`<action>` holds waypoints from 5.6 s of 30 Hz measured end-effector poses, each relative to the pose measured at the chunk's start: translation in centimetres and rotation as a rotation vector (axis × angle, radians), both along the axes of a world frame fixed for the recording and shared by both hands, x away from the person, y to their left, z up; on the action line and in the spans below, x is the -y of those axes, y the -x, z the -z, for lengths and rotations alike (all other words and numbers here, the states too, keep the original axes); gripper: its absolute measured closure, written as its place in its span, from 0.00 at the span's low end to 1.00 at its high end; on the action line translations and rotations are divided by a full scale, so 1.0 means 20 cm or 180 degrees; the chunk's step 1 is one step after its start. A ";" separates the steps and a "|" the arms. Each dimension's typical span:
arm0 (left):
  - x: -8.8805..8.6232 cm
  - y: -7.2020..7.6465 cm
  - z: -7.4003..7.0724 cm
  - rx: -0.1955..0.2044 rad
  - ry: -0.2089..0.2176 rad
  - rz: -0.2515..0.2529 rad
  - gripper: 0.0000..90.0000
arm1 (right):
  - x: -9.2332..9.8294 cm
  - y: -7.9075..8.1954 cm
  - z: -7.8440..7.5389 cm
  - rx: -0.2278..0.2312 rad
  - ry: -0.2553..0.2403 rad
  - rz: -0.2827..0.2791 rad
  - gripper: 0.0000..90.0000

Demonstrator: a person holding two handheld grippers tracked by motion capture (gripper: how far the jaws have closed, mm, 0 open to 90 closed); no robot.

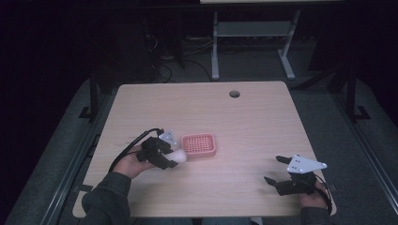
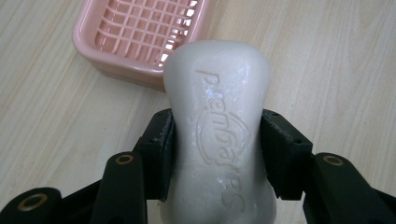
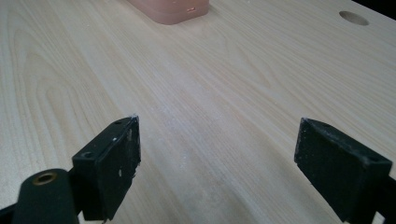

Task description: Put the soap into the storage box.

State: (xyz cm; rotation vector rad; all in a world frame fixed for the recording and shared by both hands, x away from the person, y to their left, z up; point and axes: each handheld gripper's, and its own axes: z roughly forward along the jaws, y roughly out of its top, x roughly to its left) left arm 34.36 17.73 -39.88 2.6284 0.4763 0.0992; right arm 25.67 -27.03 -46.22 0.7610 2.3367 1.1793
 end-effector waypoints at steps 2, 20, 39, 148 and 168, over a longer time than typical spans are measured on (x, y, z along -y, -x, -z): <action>0.01 0.00 0.00 -0.0005 -0.0002 -0.0006 0.55 | 0.00 0.00 0.00 0.0001 0.0001 -0.0001 0.15; 0.07 -0.07 -0.02 0.0007 -0.0025 0.0034 0.55 | 0.00 0.00 0.00 0.0021 -0.0024 0.0007 0.15; 0.15 -0.12 -0.08 0.0065 -0.0040 0.0125 0.55 | 0.01 0.00 -0.01 0.0054 -0.0083 0.0022 0.15; 0.42 -0.41 0.12 -0.0078 -0.0221 0.0226 0.54 | 0.03 0.01 0.00 0.0014 -0.0167 0.0041 0.15; 0.42 -0.40 0.10 -0.0021 -0.0244 0.0223 0.53 | 0.03 0.01 0.00 0.0013 -0.0147 0.0038 0.15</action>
